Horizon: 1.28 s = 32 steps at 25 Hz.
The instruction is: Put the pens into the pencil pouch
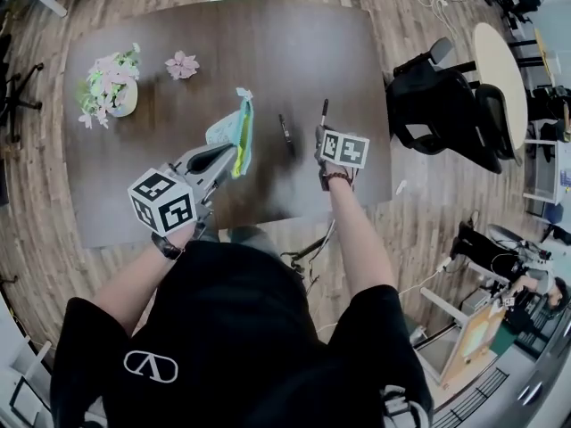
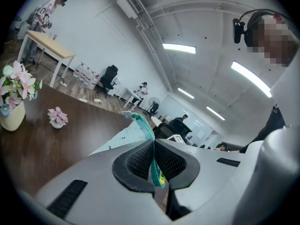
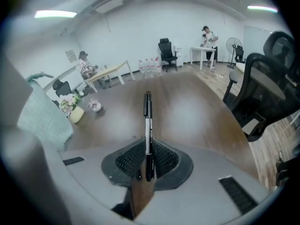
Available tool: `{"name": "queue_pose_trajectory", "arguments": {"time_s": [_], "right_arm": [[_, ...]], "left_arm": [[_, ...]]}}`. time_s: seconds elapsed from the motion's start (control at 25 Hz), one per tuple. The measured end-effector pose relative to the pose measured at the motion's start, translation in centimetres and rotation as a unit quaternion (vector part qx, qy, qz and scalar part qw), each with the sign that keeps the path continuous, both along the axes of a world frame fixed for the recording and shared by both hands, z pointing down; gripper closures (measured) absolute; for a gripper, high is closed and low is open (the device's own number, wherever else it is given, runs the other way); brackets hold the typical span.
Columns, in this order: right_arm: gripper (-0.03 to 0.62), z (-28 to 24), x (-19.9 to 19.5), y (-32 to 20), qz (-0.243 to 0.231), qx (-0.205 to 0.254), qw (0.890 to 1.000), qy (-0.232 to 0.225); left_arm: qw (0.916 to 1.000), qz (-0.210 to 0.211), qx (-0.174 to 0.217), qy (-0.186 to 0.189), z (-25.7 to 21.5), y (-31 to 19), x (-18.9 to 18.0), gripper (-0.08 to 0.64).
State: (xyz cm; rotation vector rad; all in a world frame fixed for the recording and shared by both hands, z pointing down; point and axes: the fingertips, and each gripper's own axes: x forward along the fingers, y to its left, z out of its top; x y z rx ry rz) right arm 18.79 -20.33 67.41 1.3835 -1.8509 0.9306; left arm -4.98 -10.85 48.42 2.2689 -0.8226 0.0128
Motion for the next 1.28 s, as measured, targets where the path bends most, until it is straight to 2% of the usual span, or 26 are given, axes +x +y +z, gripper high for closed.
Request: {"name": "queue_pose_trajectory", "arguments": {"time_s": [0.16, 0.28, 0.4, 0.56, 0.64, 0.88, 1.04, 1.2, 1.28], "right_arm": [[0.548, -7.8, 0.1, 0.5, 0.008, 0.119, 0.993, -0.022], [0.548, -13.8, -0.2, 1.8, 0.008, 0.213, 0.977, -0.025], [0.548, -19.5, -0.5, 3.7, -0.006, 0.314, 0.949, -0.001], [0.548, -25.2, -0.5, 6.7, -0.03, 0.436, 0.898, 0.049], [0.548, -26.5, -0.1, 7.9, -0.029, 0.461, 0.885, 0.057], [0.548, -28.4, 0.0, 9.1, -0.013, 0.489, 0.872, 0.025], [0.548, -30.7, -3.8, 9.1, -0.041, 0.515, 0.856, -0.01], [0.548, -33.5, -9.4, 9.8, -0.083, 0.538, 0.836, -0.064], [0.548, -34.2, -11.9, 9.9, -0.099, 0.542, 0.829, -0.092]], "left_arm": [[0.9999, 0.011, 0.008, 0.003, -0.8, -0.3, 1.1, 0.546], [0.9997, 0.019, 0.016, 0.005, -1.6, -0.6, 1.8, 0.546], [0.9994, 0.024, 0.023, 0.007, -2.4, -0.7, 2.5, 0.547], [0.999, 0.03, 0.031, 0.013, -3.7, -0.9, 3.4, 0.546], [0.9988, 0.033, 0.033, 0.016, -4.4, -0.7, 3.8, 0.546], [0.9983, 0.042, 0.037, 0.017, -5.2, -0.3, 4.6, 0.546], [0.9981, 0.048, 0.034, 0.018, -4.9, -0.3, 5.1, 0.546], [0.9979, 0.053, 0.031, 0.02, -4.8, 0.1, 5.8, 0.546], [0.9978, 0.055, 0.033, 0.021, -5.0, 0.2, 6.1, 0.546]]}}
